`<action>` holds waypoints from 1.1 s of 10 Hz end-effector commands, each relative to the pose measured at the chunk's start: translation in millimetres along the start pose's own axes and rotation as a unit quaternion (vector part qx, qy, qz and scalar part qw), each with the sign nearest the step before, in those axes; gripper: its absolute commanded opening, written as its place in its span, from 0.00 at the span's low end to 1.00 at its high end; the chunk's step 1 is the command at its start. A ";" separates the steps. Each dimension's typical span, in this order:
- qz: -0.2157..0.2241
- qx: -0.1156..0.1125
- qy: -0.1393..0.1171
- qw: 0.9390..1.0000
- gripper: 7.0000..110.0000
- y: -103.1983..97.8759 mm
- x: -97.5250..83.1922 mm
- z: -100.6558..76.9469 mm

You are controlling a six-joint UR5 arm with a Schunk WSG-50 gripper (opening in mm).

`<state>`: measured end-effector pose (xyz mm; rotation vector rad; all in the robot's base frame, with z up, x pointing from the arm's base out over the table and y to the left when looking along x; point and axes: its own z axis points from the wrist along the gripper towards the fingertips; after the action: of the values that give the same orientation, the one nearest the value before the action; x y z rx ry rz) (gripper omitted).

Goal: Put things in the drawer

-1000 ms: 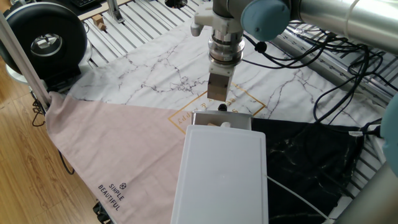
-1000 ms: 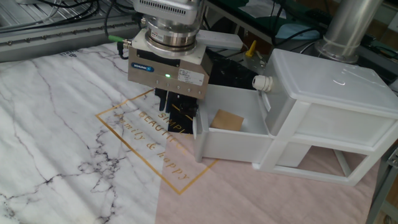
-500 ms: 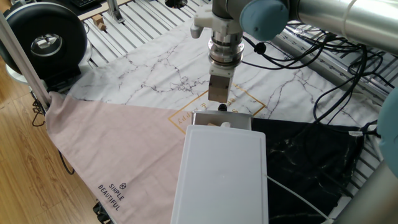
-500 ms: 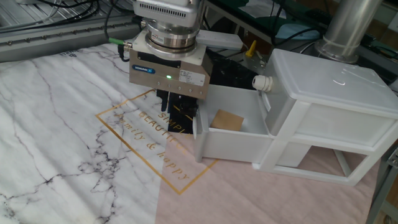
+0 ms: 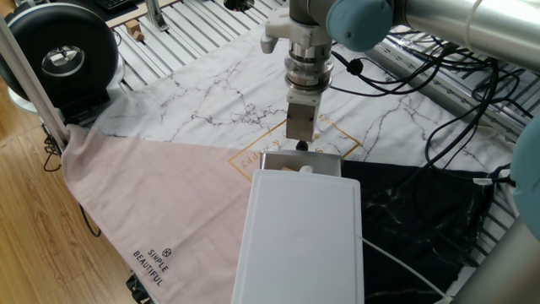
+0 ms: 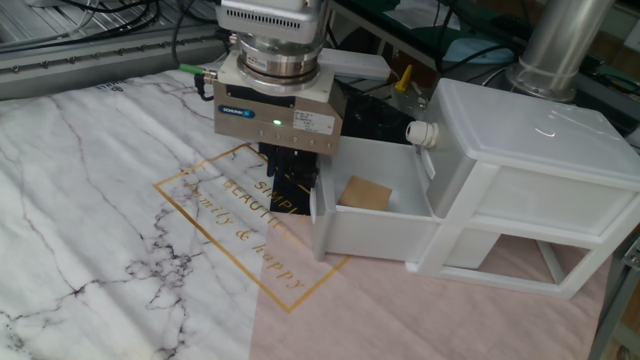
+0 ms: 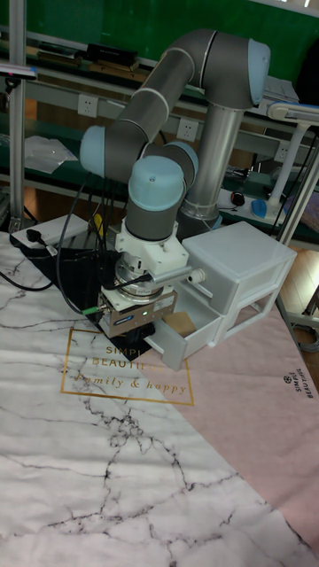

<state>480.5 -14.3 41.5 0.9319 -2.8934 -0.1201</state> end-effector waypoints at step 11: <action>0.001 -0.037 -0.007 0.999 0.00 18.1 -2.1 -7.0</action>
<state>472.6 -3.9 47.4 0.9270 -2.8743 -0.1984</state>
